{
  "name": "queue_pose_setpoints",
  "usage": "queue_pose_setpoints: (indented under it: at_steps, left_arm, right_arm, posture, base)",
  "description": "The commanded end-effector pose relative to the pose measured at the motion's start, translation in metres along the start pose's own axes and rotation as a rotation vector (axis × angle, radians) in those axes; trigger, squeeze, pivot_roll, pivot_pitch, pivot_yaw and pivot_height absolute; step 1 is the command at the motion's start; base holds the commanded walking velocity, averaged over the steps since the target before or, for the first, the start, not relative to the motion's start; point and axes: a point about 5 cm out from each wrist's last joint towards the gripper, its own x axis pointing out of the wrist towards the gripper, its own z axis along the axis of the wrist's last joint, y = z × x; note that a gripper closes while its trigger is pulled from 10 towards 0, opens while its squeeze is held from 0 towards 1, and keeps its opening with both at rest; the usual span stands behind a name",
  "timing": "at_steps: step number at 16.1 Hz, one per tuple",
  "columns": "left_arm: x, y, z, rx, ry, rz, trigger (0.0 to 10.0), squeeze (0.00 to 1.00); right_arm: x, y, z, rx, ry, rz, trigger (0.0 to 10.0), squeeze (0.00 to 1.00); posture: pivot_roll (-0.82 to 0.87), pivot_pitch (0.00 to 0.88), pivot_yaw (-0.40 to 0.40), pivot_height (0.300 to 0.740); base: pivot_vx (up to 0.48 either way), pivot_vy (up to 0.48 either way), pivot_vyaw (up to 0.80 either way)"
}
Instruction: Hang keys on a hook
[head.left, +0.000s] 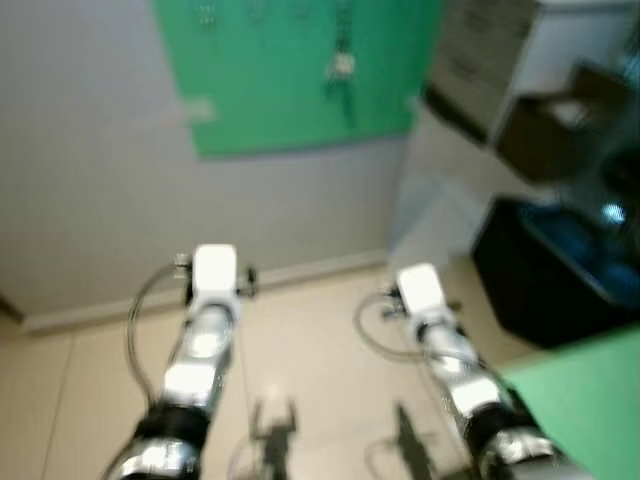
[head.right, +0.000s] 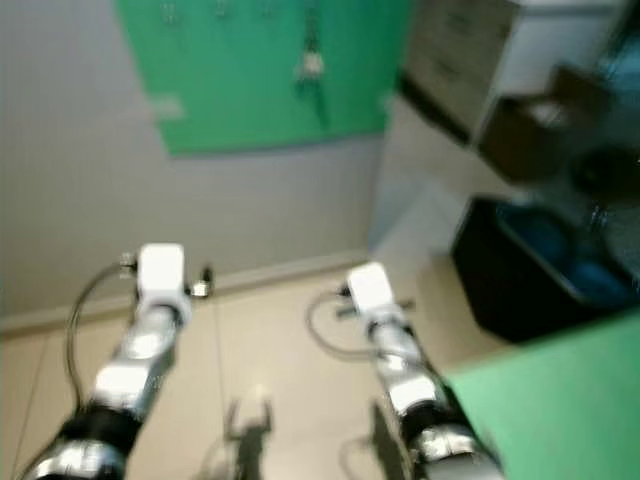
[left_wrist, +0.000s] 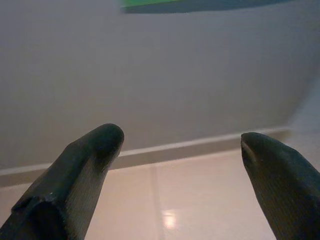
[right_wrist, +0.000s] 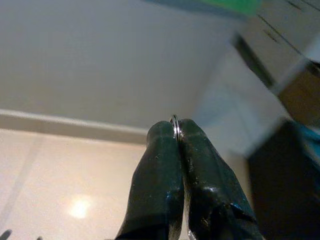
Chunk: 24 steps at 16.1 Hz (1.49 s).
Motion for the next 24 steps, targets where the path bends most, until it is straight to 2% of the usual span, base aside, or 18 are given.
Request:
queue_pose_setpoints:
  at_steps: [1,14,19,21,24]
  left_arm:
    - [0.0003,0.0018,-0.0008,0.003,0.008,0.009,10.0,0.0]
    - [0.0029,-0.0018,0.0029,-0.01,0.004,0.007,10.0,0.0]
    - [0.0022,-0.0035,0.0022,-0.01,0.0,0.001,10.0,0.0]
    - [0.0021,-0.004,0.0022,-0.009,-0.001,-0.002,10.0,0.0]
    - [0.0023,-0.0052,0.0026,0.001,-0.006,-0.007,10.0,0.0]
  right_arm:
    - [-0.0007,0.0055,0.0002,0.001,-0.003,0.019,0.0,0.0]
    - [0.0021,0.0008,0.0036,0.007,-0.004,0.001,0.0,0.04]
    - [0.0025,0.0011,0.0039,-0.019,-0.004,-0.001,0.0,0.24]
    - [0.0025,0.0011,0.0041,-0.011,-0.005,-0.005,0.0,0.22]
    - [0.0027,0.0006,0.0044,-0.006,-0.008,-0.009,0.0,0.22]
  posture:
    - [-0.1,0.0,0.031,0.713]
    - [-0.1,0.0,0.032,0.713]
    - [-0.1,0.0,0.031,0.713]
    - [-0.1,0.0,0.031,0.713]
    - [-0.1,0.0,0.031,0.713]
  base:
    - [0.461,0.0,0.0]
    - [0.458,0.0,0.0]
    - [0.459,0.0,0.64]
    - [0.461,0.0,0.79]
    - [0.468,0.0,0.0]
